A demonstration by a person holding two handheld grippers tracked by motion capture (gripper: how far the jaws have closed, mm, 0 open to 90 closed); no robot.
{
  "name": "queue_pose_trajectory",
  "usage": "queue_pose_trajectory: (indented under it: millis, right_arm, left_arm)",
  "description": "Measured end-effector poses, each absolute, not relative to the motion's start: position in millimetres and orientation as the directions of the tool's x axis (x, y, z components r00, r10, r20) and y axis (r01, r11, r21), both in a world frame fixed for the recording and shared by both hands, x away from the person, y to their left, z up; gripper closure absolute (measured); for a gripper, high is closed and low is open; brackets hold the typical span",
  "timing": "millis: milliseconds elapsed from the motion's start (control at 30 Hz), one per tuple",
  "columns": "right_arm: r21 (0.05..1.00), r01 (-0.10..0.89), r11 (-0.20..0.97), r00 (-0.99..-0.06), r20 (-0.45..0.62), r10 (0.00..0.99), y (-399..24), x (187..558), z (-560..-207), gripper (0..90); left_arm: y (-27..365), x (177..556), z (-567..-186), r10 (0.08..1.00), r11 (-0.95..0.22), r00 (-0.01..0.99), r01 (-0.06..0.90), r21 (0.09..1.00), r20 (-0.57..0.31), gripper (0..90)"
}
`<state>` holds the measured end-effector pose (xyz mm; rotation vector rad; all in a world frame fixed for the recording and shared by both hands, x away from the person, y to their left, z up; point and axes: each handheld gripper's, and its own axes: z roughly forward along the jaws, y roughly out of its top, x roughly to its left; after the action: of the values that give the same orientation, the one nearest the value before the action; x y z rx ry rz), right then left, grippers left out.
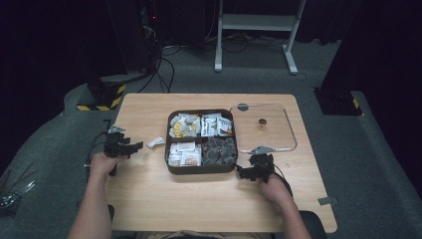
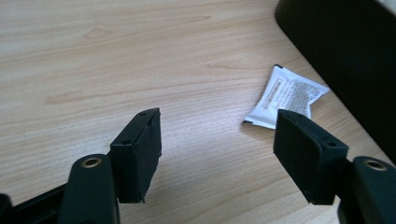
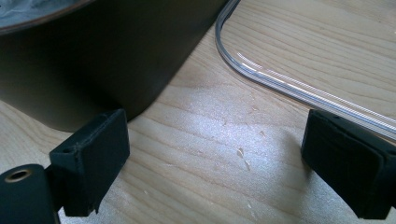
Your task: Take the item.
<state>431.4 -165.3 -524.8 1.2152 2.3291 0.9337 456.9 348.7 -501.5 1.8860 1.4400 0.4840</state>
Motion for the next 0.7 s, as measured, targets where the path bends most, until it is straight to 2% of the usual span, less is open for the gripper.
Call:
queue_pose_trajectory:
  millis: [500,700]
  right_arm:
    - [0.693,0.590,0.414,-0.570,-0.006,0.822,-165.3,431.4,-524.8,7.7]
    - [0.693,0.590,0.415,-0.570,-0.006,0.822,-165.3,431.5,-524.8,7.7]
  left_arm:
    - [366.0,456.0,-516.7,0.964,-0.149,0.261,0.710,0.689,-0.060,30.6]
    - [369.4,454.2,-523.1,0.960,-0.163,0.276,0.676,0.718,-0.042,27.5]
